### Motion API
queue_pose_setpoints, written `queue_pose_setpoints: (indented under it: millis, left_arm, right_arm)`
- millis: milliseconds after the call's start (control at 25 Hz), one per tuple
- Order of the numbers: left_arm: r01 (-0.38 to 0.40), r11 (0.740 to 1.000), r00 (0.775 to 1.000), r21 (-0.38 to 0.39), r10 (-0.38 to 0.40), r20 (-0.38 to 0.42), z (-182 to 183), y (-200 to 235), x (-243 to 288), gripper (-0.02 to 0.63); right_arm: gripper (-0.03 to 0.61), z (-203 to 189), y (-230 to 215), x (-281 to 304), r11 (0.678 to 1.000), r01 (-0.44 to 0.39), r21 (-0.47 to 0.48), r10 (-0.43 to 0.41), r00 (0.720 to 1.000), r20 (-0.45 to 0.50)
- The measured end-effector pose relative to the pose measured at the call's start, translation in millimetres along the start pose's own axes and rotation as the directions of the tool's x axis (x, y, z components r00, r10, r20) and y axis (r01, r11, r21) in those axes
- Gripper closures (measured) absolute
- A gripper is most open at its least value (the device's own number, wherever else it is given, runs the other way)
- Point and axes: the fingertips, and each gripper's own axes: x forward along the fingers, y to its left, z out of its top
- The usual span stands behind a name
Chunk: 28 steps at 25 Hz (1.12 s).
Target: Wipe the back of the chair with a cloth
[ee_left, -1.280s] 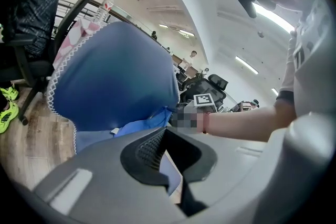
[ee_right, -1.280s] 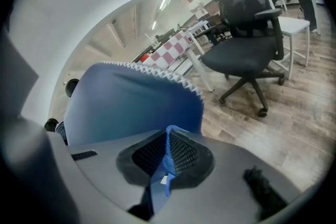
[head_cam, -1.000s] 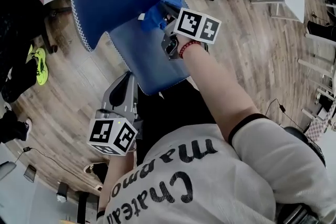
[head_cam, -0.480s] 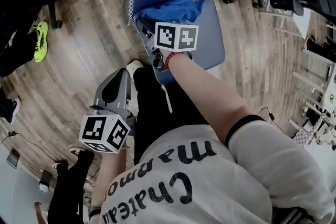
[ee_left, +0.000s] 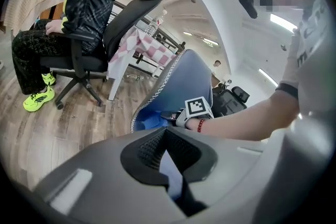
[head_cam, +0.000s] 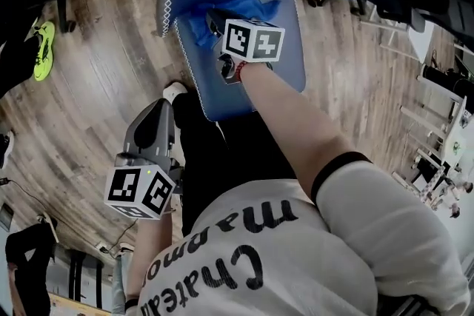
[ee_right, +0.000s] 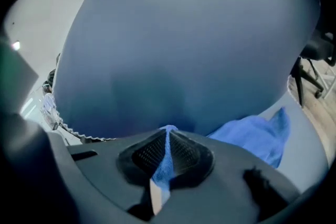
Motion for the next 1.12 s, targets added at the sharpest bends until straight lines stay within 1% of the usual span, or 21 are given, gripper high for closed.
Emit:
queue_pose_setpoints:
  millis: [120,280,520,680,760,880,1000,1040,1120]
  left_arm:
    - [0.009,1.0,1.0,-0.003,-0.009,-0.011,-9,-20,17,0.609]
    - [0.021,1.0,1.0,0.003,-0.021,-0.019,-16,-50,42,0.609]
    - [0.04,0.999,0.999,0.032,-0.04,-0.025,-23,-96,80,0.609]
    - [0.038,0.998,0.999,0.042,-0.036,-0.035,-31,-126,93,0.609]
    - [0.041,0.998,0.998,0.05,-0.039,-0.041,-33,-142,95,0.609]
    - [0.066,0.995,0.996,0.081,-0.062,-0.057,-37,-165,90,0.609]
    - [0.113,0.983,0.992,0.146,-0.103,-0.076,-37,-182,86,0.609]
    - [0.127,0.978,0.991,0.166,-0.116,-0.072,-34,-188,84,0.609]
    - [0.145,0.97,0.989,0.196,-0.139,-0.044,-25,-202,77,0.609]
  right_arm:
    - [0.552,21,-47,-16,0.998,0.056,0.034,-0.057,0.997,0.047]
    - [0.552,42,-100,-42,0.992,0.105,0.063,-0.11,0.99,0.085]
    - [0.552,63,-171,-84,0.986,0.148,0.081,-0.157,0.98,0.123]
    - [0.552,77,-214,-115,0.978,0.178,0.109,-0.193,0.969,0.156]
    - [0.552,82,-234,-134,0.97,0.2,0.141,-0.224,0.959,0.177]
    - [0.552,87,-256,-168,0.952,0.225,0.205,-0.269,0.938,0.22]
    - [0.552,96,-265,-207,0.932,0.203,0.3,-0.297,0.903,0.312]
    - [0.552,98,-265,-221,0.927,0.197,0.318,-0.306,0.889,0.34]
    - [0.552,100,-259,-252,0.93,0.187,0.318,-0.306,0.872,0.381]
